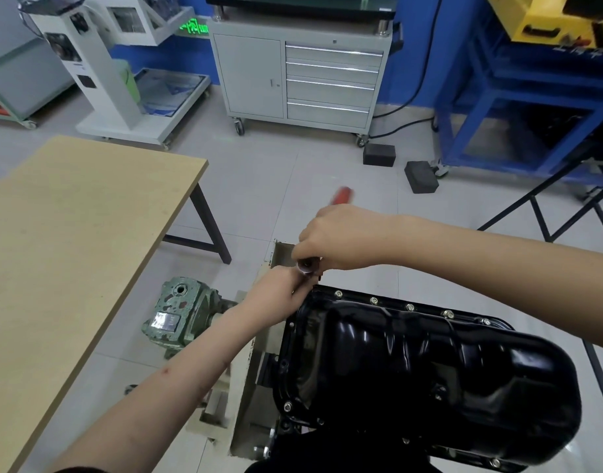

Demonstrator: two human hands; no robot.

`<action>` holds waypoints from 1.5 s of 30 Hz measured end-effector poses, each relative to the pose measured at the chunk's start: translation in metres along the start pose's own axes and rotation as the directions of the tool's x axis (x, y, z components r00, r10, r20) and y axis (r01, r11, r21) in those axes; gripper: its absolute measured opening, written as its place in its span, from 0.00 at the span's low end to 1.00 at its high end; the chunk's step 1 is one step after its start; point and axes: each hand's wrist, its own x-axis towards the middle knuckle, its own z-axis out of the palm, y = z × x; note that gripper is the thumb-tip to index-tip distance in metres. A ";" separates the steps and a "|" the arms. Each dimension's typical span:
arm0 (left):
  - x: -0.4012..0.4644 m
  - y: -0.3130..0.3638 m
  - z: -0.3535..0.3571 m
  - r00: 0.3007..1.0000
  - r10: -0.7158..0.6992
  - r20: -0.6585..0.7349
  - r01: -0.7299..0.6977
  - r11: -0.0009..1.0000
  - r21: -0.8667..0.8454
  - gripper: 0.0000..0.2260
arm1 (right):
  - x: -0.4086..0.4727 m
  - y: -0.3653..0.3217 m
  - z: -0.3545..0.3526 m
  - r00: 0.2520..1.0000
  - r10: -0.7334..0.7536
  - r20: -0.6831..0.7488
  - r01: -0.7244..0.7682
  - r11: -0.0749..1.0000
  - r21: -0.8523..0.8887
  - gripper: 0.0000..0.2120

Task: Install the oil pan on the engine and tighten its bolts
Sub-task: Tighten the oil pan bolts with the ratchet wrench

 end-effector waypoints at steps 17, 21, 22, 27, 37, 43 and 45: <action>0.010 -0.002 0.001 0.989 -0.039 0.141 0.051 0.995 -0.083 0.15 | -0.007 0.003 0.008 0.998 -0.007 -0.065 0.006 1.000 -0.018 0.10; 0.010 -0.001 -0.001 0.997 -0.071 -0.006 0.070 0.995 -0.076 0.17 | -0.008 0.002 0.009 0.984 0.176 -0.002 -0.175 0.983 0.056 0.17; 0.009 -0.001 0.000 0.998 -0.065 -0.026 0.063 0.996 -0.066 0.16 | -0.009 0.003 0.010 0.981 0.192 0.007 -0.192 0.979 0.073 0.17; 0.012 0.004 -0.001 0.998 0.007 0.063 -0.008 1.000 0.008 0.18 | -0.010 0.010 0.010 0.998 0.047 -0.036 -0.044 0.996 0.076 0.11; 0.012 0.005 -0.007 0.998 0.014 0.054 -0.015 1.000 0.022 0.20 | -0.010 0.005 0.011 0.988 0.155 -0.010 -0.152 0.979 0.137 0.13; 0.015 0.003 -0.014 0.977 0.006 0.214 -0.011 1.000 0.023 0.13 | -0.011 0.007 0.013 0.998 0.000 -0.069 0.000 1.000 0.001 0.11; 0.013 0.005 -0.015 0.986 -0.021 0.165 0.022 1.000 -0.001 0.12 | -0.012 0.005 0.015 0.995 0.072 -0.063 -0.071 0.997 0.018 0.15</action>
